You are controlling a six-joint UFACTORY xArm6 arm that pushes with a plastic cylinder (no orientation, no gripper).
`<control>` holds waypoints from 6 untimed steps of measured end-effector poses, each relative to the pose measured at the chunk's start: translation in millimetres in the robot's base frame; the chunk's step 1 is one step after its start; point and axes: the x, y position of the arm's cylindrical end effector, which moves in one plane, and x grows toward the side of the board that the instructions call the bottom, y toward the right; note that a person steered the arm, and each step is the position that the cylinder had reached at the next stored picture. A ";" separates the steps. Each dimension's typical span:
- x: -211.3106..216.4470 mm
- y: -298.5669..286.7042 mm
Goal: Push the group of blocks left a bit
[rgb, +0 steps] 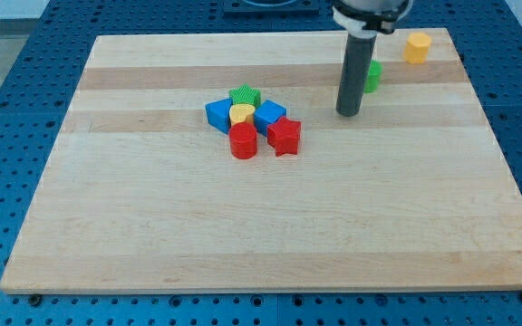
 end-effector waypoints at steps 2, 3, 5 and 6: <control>47.4 -43.5; 47.4 -53.7; 21.2 -55.7; 27.2 -71.3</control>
